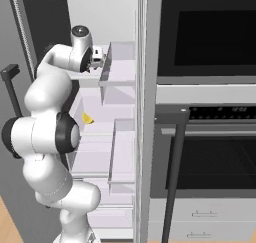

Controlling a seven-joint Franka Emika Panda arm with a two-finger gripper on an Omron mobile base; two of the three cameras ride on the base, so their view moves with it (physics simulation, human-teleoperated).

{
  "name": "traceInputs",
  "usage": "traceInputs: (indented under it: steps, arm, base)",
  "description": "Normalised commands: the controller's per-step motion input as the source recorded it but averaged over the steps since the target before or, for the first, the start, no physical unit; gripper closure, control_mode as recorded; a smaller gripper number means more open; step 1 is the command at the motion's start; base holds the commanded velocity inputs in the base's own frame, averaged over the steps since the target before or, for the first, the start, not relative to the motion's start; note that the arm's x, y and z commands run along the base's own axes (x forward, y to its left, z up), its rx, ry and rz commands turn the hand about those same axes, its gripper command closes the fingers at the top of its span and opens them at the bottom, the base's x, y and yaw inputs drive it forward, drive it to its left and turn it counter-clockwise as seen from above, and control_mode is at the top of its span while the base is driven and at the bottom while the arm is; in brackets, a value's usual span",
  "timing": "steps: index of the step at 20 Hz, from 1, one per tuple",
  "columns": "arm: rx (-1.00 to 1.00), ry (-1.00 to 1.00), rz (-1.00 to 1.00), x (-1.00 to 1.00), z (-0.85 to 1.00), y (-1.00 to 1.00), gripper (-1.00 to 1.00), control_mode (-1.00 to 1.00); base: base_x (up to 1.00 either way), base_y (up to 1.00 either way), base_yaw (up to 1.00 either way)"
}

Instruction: Place one lemon wedge and one fish in each tupperware on the nearby counter, to pack two identical lunches.

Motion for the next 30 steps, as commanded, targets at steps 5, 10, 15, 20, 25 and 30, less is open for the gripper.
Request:
traceInputs:
  steps: [5,10,15,20,25,30]
  arm:
    - [0.00,0.03,0.00,0.00,0.00,0.00,1.00,-1.00]
    - [0.01,0.01,0.00,-0.49,-0.06,0.00,1.00,-1.00]
    - [0.00,-0.02,-0.02,-1.00,-0.12,0.00,1.00,-1.00]
    - [0.00,-0.05,-0.06,-1.00,-0.10,0.00,1.00,-1.00]
    - [0.00,0.03,-0.09,-1.00,-0.09,-0.13,1.00,-1.00]
    - [0.00,0.18,-0.09,-1.00,-0.51,-0.13,1.00,-1.00]
  base:
    - [0.00,0.00,0.00]
    - [0.00,0.00,0.00]
    - [0.00,0.00,0.00]
    - [0.00,0.00,0.00]
    - [0.00,0.00,0.00]
    - [0.00,0.00,0.00]
